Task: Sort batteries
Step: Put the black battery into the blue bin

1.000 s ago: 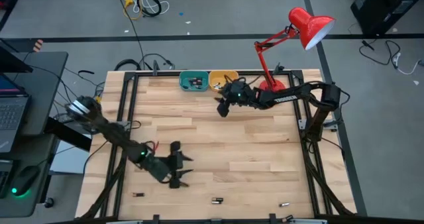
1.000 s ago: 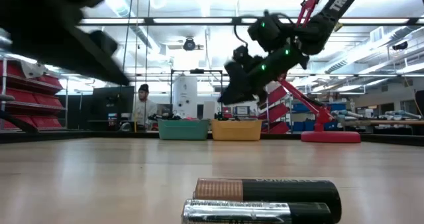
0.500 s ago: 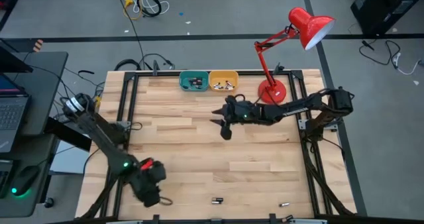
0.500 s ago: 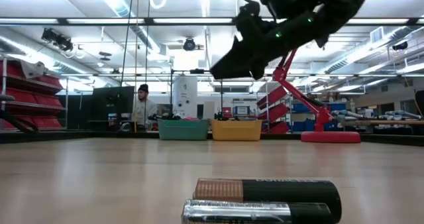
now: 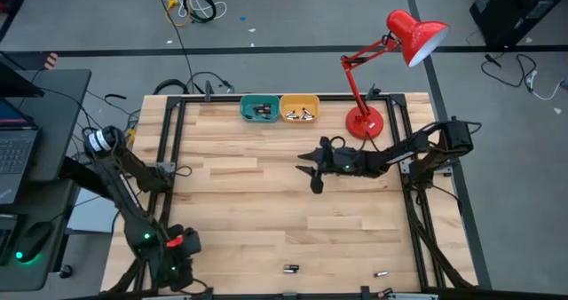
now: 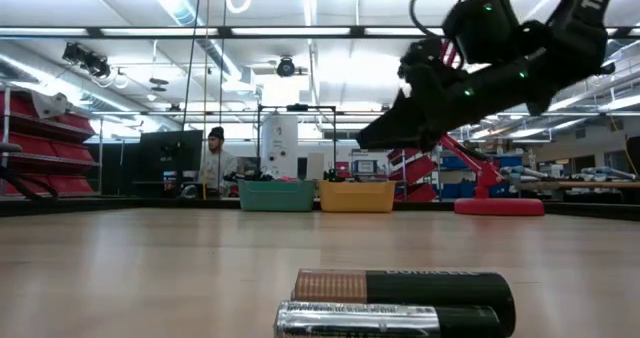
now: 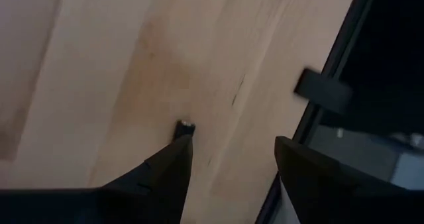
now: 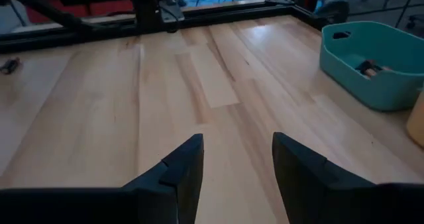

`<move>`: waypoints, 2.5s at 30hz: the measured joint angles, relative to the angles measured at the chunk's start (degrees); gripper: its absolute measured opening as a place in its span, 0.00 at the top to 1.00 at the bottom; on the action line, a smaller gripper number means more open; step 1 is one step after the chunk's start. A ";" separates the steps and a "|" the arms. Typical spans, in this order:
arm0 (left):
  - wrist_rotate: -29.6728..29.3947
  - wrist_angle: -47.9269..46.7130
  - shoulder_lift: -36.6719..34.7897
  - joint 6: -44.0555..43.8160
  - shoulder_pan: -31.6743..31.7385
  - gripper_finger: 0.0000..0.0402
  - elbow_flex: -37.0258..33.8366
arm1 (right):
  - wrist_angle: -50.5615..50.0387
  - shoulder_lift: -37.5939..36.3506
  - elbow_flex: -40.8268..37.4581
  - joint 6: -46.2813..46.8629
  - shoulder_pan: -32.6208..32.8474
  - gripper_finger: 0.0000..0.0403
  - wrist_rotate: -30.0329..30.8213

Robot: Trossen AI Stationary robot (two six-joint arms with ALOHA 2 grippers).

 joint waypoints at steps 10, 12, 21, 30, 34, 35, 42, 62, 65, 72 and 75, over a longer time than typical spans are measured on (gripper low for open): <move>6.84 -1.11 9.45 4.35 -3.63 0.43 -0.02 | 8.73 0.02 -4.33 1.14 -0.77 0.59 -0.33; 6.75 -1.16 10.79 4.70 -3.65 0.43 -0.02 | 8.61 0.02 -4.33 0.37 -0.79 0.59 -1.12; 6.44 -2.43 13.56 8.74 -3.65 0.53 0.26 | 7.39 0.02 -4.35 -0.75 -0.26 0.59 -4.72; 3.29 -2.95 13.64 8.41 -2.59 0.83 0.11 | 6.69 0.02 -4.35 -1.12 -0.13 0.59 -4.90; 2.70 -2.74 13.69 6.63 -1.11 0.86 0.11 | 5.68 0.02 -4.35 -1.07 -0.13 0.59 -4.90; 2.53 -2.66 13.71 6.11 -0.84 0.86 0.11 | 5.59 0.02 -4.35 -1.07 -0.13 0.59 -4.90; 0.31 -4.64 13.89 3.95 1.34 0.86 1.57 | 5.40 0.02 -4.35 -0.96 0.13 0.59 -4.87; -24.57 -18.98 13.20 17.78 22.11 0.86 5.29 | 5.53 0.02 -4.35 -1.03 0.90 0.59 -4.74; -25.24 -18.52 13.18 23.58 26.90 0.86 5.29 | 5.79 0.02 -4.35 -1.07 0.90 0.59 -4.74; -25.88 -13.08 13.14 44.46 40.62 0.86 5.31 | 7.43 0.02 -4.35 -1.03 0.83 0.59 -4.75; -25.78 -8.31 13.12 53.72 47.24 0.86 5.31 | 7.92 0.00 -4.35 -1.28 0.83 0.59 -4.75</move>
